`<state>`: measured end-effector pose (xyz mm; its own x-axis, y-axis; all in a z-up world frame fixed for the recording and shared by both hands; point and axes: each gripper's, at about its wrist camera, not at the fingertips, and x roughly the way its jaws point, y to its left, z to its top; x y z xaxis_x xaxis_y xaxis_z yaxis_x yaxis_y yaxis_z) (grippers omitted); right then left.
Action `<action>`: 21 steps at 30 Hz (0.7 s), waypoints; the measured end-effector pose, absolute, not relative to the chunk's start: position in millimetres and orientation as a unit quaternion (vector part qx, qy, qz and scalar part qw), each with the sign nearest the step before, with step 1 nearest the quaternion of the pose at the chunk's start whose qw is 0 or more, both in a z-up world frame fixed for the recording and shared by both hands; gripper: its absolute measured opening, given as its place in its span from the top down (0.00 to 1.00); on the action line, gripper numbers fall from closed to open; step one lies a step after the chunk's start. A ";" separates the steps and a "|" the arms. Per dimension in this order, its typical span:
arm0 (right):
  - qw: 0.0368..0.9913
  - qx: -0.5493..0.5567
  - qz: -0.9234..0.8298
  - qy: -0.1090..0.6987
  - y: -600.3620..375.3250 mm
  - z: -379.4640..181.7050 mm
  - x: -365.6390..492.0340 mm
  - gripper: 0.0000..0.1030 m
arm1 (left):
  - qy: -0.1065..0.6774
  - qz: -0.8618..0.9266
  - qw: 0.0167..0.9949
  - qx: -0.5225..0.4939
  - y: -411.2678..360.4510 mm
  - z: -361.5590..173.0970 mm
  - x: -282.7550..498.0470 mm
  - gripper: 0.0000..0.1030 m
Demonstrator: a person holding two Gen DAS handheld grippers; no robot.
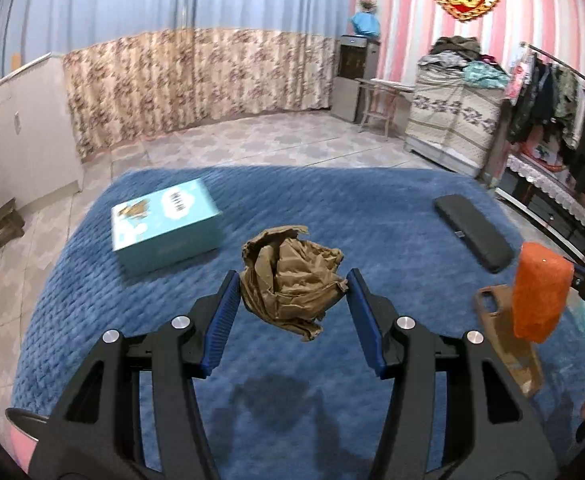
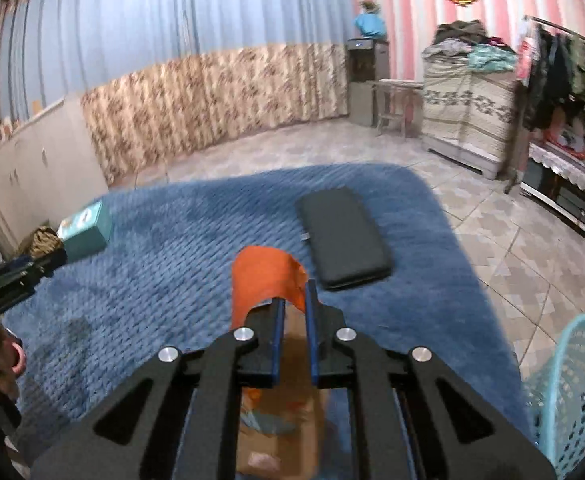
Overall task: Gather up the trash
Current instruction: 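Carry the brown paper and orange strap over the light-blue basket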
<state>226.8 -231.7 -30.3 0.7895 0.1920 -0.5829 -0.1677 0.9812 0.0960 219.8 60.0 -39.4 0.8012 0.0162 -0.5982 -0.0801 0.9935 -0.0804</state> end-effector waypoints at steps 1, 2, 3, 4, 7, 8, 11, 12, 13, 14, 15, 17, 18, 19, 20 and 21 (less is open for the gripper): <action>0.949 0.027 0.086 0.303 -243.9 -25.0 220.0 0.90 | 0.312 0.016 0.949 -0.049 49.8 -35.3 219.8 0.48; 0.950 0.031 0.081 0.300 -252.5 -21.2 218.0 0.90 | 0.309 0.008 0.950 -0.048 39.6 -32.1 219.6 0.48; 0.952 0.035 0.075 0.295 -262.8 -17.2 213.4 0.90 | 0.308 0.000 0.950 -0.046 30.3 -29.8 219.8 0.48; 0.954 0.040 0.066 0.290 -274.9 -13.2 206.7 0.90 | 0.307 -0.007 0.951 -0.042 20.4 -28.0 220.2 0.48; 0.957 0.048 0.045 0.282 -300.8 -7.2 192.7 0.90 | 0.304 -0.030 0.952 -0.032 -10.2 -25.5 220.7 0.48; 0.958 0.053 0.033 0.279 -314.4 -5.3 185.1 0.90 | 0.304 -0.041 0.951 -0.029 -24.1 -24.5 221.4 0.48; 0.960 0.066 0.008 0.272 -345.0 -2.4 168.5 0.90 | 0.303 -0.069 0.950 -0.022 -57.2 -23.0 221.4 0.48; 0.960 0.072 -0.002 0.270 -356.2 -1.8 162.9 0.90 | 0.302 -0.077 0.950 -0.020 -66.8 -22.6 220.9 0.48; 0.960 0.076 -0.009 0.268 -364.2 -1.7 159.0 0.90 | 0.299 -0.089 0.950 -0.016 -81.0 -21.4 220.3 0.48; 0.960 0.081 -0.021 0.267 -377.0 -1.4 152.8 0.90 | 0.298 -0.099 0.950 -0.013 -92.8 -20.2 220.2 0.48; 0.960 0.086 -0.033 0.265 -389.4 -1.4 146.8 0.90 | 0.296 -0.106 0.949 -0.010 -102.0 -19.6 220.8 0.48; 0.958 0.097 -0.053 0.263 -411.9 -1.6 136.3 0.90 | 0.291 -0.128 0.948 -0.007 -127.1 -16.7 219.9 0.48; 0.958 0.102 -0.064 0.261 -423.2 -1.7 130.4 0.90 | 0.291 -0.136 0.947 -0.006 -136.7 -16.0 220.3 0.48; 0.957 0.105 -0.072 0.260 -431.0 -2.1 126.5 0.90 | 0.289 -0.146 0.946 -0.003 -149.2 -14.8 219.8 0.48; 0.956 0.110 -0.082 0.259 -442.4 -2.2 120.6 0.90 | 0.288 -0.156 0.945 0.000 -161.5 -13.9 218.9 0.48; 0.955 0.115 -0.093 0.257 -453.1 -2.7 114.8 0.90 | 0.287 -0.164 0.944 0.002 -170.1 -14.1 217.7 0.48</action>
<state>114.8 -453.1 -2.7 0.8510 -0.1177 -0.5118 0.2358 0.9564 0.1722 217.7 -170.1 -14.1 0.7815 -0.3089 -0.5421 0.3111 0.9460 -0.0906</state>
